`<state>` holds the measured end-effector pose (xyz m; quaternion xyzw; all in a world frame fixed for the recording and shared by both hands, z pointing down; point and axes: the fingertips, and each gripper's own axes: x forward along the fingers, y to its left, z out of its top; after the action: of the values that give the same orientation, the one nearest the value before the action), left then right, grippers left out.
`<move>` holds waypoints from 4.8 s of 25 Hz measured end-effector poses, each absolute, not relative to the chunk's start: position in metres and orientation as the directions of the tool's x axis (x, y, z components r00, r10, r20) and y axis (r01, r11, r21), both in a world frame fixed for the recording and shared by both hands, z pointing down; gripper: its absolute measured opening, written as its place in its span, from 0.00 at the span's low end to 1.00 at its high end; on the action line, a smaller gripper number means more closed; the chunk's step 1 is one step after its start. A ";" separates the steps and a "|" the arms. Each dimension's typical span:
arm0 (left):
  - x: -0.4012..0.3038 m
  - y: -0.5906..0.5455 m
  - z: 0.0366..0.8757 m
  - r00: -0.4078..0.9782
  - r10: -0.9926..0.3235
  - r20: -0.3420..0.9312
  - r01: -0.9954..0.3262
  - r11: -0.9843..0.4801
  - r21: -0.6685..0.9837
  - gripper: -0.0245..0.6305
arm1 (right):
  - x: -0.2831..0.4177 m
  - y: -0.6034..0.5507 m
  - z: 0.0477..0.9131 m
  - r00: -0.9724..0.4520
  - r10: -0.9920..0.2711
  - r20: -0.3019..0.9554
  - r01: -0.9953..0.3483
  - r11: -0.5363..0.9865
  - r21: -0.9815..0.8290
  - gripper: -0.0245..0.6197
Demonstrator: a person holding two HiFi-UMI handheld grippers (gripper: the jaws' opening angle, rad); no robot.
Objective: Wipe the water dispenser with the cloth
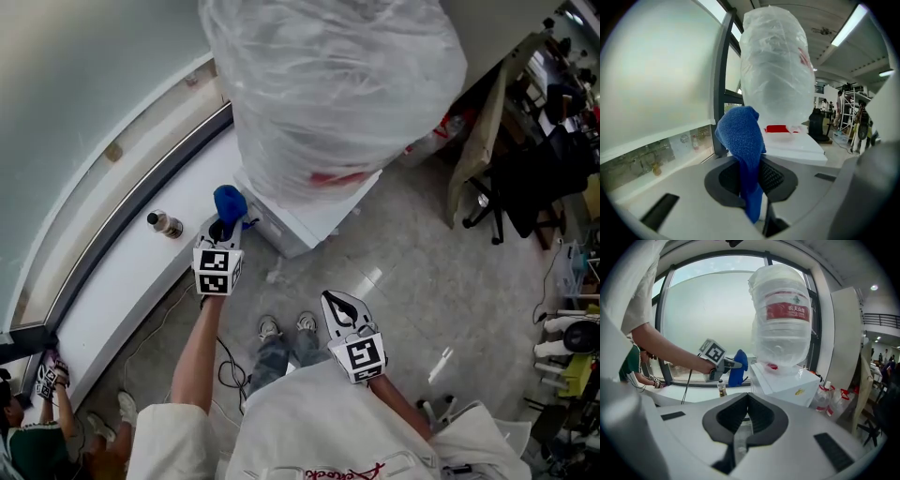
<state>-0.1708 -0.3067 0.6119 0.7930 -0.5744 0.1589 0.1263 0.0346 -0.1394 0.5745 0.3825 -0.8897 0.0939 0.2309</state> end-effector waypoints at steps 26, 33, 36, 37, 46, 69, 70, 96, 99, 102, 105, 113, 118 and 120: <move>-0.136 -0.340 0.635 0.375 -0.804 0.462 -0.882 -0.462 -0.087 0.13 | 0.044 -0.125 0.576 -0.589 -0.633 0.503 -0.726 0.688 0.015 0.06; -0.073 -0.288 0.638 0.459 -0.773 0.438 -0.850 -0.525 -0.036 0.13 | 0.046 -0.115 0.576 -0.595 -0.629 0.501 -0.721 0.693 0.014 0.06; -0.048 -0.270 0.639 0.494 -0.753 0.435 -0.831 -0.555 -0.017 0.13 | 0.048 -0.111 0.577 -0.593 -0.631 0.501 -0.722 0.692 0.016 0.06; -0.040 -0.265 0.640 0.504 -0.746 0.435 -0.825 -0.565 -0.015 0.13 | 0.050 -0.110 0.577 -0.591 -0.632 0.502 -0.723 0.691 0.017 0.06; 0.018 -0.229 0.641 0.580 -0.692 0.430 -0.767 -0.642 0.002 0.13 | 0.060 -0.106 0.578 -0.585 -0.638 0.501 -0.731 0.683 0.016 0.06; -0.196 -0.351 0.678 0.274 -0.801 0.533 -0.931 -0.360 -0.063 0.13 | 0.053 -0.116 0.589 -0.573 -0.605 0.553 -0.718 0.696 0.018 0.06; -0.199 -0.357 0.683 0.269 -0.791 0.550 -0.929 -0.364 -0.070 0.13 | 0.050 -0.117 0.590 -0.574 -0.603 0.554 -0.716 0.698 0.017 0.06; -0.022 -0.239 0.687 0.517 -0.709 0.480 -0.815 -0.578 0.025 0.13 | 0.053 -0.103 0.590 -0.587 -0.601 0.542 -0.711 0.703 0.009 0.06; 0.002 -0.226 0.687 0.547 -0.690 0.473 -0.798 -0.601 0.045 0.13 | 0.058 -0.098 0.591 -0.583 -0.603 0.544 -0.715 0.699 0.009 0.06; 0.015 -0.219 0.684 0.561 -0.686 0.463 -0.793 -0.605 0.064 0.13 | 0.062 -0.094 0.592 -0.580 -0.605 0.545 -0.719 0.695 0.007 0.06; 0.022 -0.215 0.687 0.568 -0.681 0.462 -0.790 -0.609 0.072 0.13 | 0.064 -0.092 0.594 -0.579 -0.603 0.549 -0.718 0.696 0.006 0.06; -0.053 -0.229 0.681 0.447 -0.782 0.435 -0.886 -0.455 0.092 0.13 | 0.064 -0.093 0.593 -0.584 -0.604 0.542 -0.722 0.692 -0.005 0.06; -0.123 -0.277 0.697 0.341 -0.808 0.481 -0.930 -0.365 0.045 0.13 | 0.063 -0.100 0.595 -0.580 -0.601 0.550 -0.723 0.691 -0.007 0.06; -0.144 -0.298 0.702 0.307 -0.807 0.504 -0.939 -0.344 0.021 0.13 | 0.065 -0.101 0.597 -0.574 -0.600 0.557 -0.725 0.689 -0.005 0.06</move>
<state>-0.1445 -0.2978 0.7022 0.7928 -0.5505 0.2083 0.1581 0.0648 -0.1011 0.5969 0.3767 -0.8794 0.1169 0.2667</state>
